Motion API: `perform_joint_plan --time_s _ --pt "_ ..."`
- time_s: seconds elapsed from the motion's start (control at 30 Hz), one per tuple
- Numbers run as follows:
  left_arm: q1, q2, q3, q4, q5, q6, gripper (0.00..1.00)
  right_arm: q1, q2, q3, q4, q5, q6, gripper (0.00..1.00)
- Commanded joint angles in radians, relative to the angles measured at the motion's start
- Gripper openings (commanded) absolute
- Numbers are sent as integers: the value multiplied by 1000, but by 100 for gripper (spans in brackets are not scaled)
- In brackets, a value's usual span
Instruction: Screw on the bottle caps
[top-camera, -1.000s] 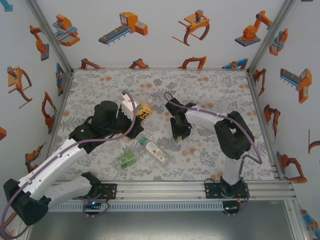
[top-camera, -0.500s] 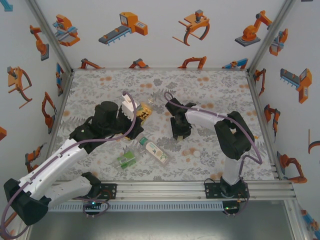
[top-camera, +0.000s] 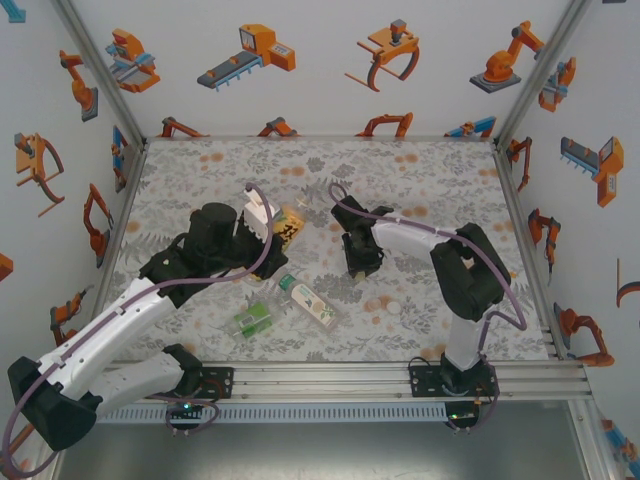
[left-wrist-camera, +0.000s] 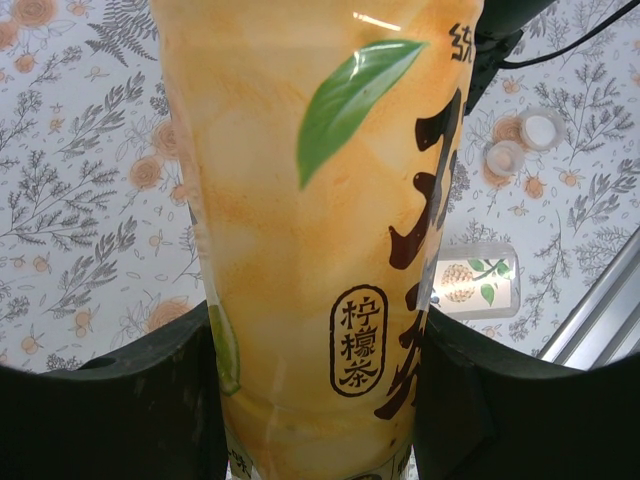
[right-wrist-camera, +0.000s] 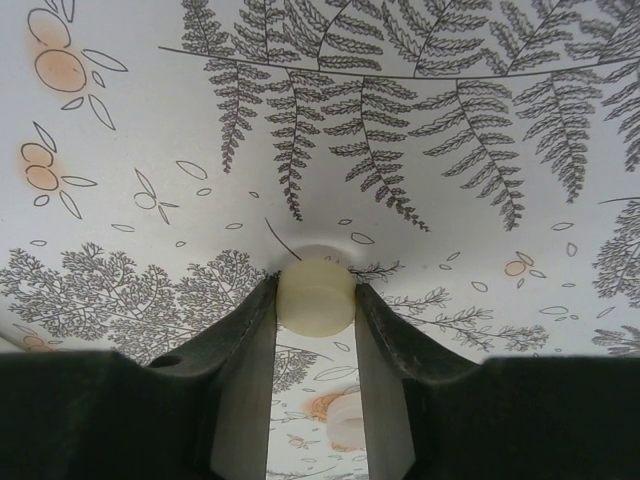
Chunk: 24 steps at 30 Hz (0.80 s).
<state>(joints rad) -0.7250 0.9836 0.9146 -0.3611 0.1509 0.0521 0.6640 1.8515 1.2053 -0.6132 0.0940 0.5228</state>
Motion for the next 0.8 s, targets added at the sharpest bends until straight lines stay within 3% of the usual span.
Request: perform_joint_plan --time_s 0.0,0.23,0.5,0.6,0.77 --pt "5 -13 -16 25 29 25 3 -4 -64 -20 11 46 -16 26" --pt "4 -35 -14 -29 111 160 2 -4 -262 -53 77 -68 -162 17" --pt "-6 -93 2 -119 207 357 2 -4 -594 -127 176 -412 -504 7" --pt "-18 -102 36 -224 264 501 3 -4 -704 -132 184 -541 -614 2" --pt "-28 -96 108 -353 262 640 3 -4 -802 -74 194 -730 -690 0"
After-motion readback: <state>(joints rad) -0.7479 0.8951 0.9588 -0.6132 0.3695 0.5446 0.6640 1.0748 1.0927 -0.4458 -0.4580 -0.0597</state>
